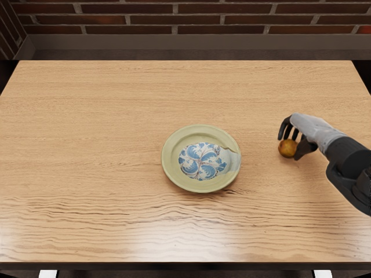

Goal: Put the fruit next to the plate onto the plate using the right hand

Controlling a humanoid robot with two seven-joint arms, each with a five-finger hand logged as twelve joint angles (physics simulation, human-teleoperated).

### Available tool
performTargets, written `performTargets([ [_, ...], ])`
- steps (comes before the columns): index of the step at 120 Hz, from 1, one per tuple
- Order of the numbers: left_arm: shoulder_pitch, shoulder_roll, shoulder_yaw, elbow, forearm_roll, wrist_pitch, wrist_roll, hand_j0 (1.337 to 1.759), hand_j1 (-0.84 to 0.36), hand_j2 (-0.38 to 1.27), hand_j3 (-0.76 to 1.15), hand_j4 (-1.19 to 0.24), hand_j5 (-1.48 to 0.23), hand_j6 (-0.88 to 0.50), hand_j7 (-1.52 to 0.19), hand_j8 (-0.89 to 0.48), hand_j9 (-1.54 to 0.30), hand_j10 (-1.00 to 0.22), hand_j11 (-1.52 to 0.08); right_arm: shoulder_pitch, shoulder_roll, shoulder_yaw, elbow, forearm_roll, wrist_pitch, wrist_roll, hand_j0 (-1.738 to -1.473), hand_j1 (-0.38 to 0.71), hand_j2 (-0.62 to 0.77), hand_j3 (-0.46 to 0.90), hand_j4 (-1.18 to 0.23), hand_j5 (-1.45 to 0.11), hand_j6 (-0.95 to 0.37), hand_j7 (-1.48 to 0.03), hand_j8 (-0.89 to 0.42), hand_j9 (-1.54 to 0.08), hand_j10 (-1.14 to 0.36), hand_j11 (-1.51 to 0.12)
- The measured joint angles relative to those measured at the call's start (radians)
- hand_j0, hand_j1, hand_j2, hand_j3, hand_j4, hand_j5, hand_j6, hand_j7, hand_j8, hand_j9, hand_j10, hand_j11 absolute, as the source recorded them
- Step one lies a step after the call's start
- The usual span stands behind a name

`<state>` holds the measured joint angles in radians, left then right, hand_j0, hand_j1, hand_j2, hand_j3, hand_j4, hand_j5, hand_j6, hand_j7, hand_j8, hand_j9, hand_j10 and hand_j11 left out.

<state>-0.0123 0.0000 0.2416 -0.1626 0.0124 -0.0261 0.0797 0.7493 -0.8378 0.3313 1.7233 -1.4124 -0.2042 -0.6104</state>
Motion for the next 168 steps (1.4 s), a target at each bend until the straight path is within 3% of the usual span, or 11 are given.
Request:
performTargets([
  [20,0.0,0.0,0.0,0.0,0.0,0.0,0.0,1.658,0.35,0.0,0.0,0.0,0.0,0.0,0.0,0.0,0.0,0.0,0.0,0.018,0.013,0.01,0.0,0.017,0.001,0.0,-1.658,0.36,0.58,0.0,-0.74,-0.99,-0.55,-0.97,-0.59,-0.99,-0.73,-0.99],
  [112,0.0,0.0,0.0,0.0,0.0,0.0,0.0,1.658,0.35,0.0,0.0,0.0,0.0,0.0,0.0,0.0,0.0,0.0,0.0,0.15,0.112,0.047,0.004,0.112,0.018,0.0,-1.658,0.39,0.58,0.0,-0.76,-1.06,-0.49,-1.02,-0.54,-1.05,-0.77,-1.05],
  [168,0.0,0.0,0.0,0.0,0.0,0.0,0.0,1.658,0.35,0.0,0.0,0.0,0.0,0.0,0.0,0.0,0.0,0.0,0.0,0.169,0.195,0.061,0.019,0.131,0.057,0.0,-1.658,0.4,0.58,0.0,-0.76,-1.06,-0.49,-1.02,-0.55,-1.05,-0.77,-1.05],
])
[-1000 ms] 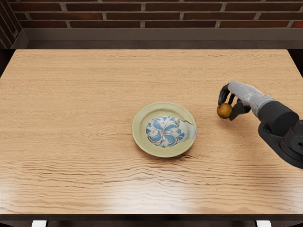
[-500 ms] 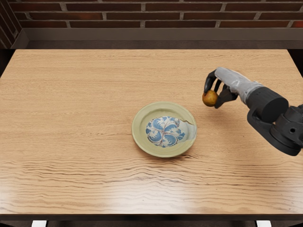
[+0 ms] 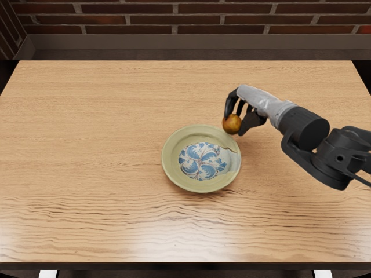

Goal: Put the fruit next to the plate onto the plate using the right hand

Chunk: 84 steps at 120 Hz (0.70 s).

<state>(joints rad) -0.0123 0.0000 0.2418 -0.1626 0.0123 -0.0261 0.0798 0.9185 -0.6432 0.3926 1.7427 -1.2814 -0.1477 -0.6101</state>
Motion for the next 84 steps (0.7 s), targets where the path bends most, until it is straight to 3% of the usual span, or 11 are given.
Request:
performTargets([
  [84,0.0,0.0,0.0,0.0,0.0,0.0,0.0,1.658,0.35,0.0,0.0,0.0,0.0,0.0,0.0,0.0,0.0,0.0,0.0,-0.002,0.086,0.035,0.003,0.014,0.068,0.001,-1.658,0.39,0.58,0.0,-0.8,-1.11,-0.49,-1.07,-0.58,-1.11,-0.8,-1.12],
])
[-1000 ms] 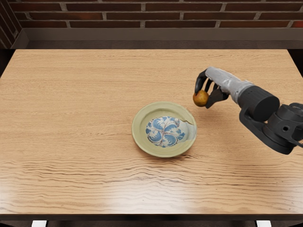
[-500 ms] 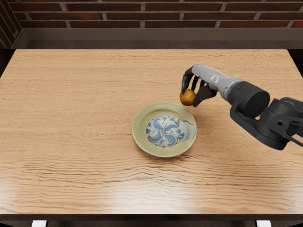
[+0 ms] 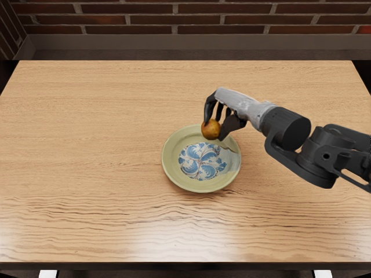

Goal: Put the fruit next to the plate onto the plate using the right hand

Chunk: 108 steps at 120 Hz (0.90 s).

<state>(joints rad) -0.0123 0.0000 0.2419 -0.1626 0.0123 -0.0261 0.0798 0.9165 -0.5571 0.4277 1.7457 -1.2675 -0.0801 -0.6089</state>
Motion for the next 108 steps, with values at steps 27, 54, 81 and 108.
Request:
performTargets([
  [27,0.0,0.0,0.0,0.0,0.0,0.0,0.0,1.658,0.35,0.0,0.0,0.0,0.0,0.0,0.0,0.0,0.0,0.0,0.0,-0.013,0.01,-0.002,0.0,-0.003,-0.003,-0.001,-1.658,0.29,0.41,0.0,-0.65,-0.88,-0.42,-0.86,-0.52,-0.88,-0.65,-0.89],
  [54,0.0,0.0,0.0,0.0,0.0,0.0,0.0,1.658,0.35,0.0,0.0,0.0,0.0,0.0,0.0,0.0,0.0,0.0,0.0,-0.016,0.019,0.004,0.0,0.02,-0.007,-0.002,-1.658,-0.1,0.13,0.0,-0.25,-0.34,-0.18,-0.33,-0.21,-0.34,-0.25,-0.34],
  [81,0.0,0.0,0.0,0.0,0.0,0.0,0.0,1.658,0.35,0.0,0.0,0.0,0.0,0.0,0.0,0.0,0.0,0.0,0.0,-0.012,0.002,0.046,-0.016,0.158,0.047,-0.002,-1.658,-0.24,0.04,0.0,-0.11,-0.14,-0.08,-0.14,-0.09,-0.14,-0.11,-0.14],
  [108,0.0,0.0,0.0,0.0,0.0,0.0,0.0,1.658,0.35,0.0,0.0,0.0,0.0,0.0,0.0,0.0,0.0,0.0,0.0,-0.014,-0.16,0.253,-0.099,0.548,0.4,-0.002,-1.658,-0.28,0.01,0.0,-0.06,-0.08,-0.05,-0.08,-0.06,-0.08,-0.06,-0.08],
])
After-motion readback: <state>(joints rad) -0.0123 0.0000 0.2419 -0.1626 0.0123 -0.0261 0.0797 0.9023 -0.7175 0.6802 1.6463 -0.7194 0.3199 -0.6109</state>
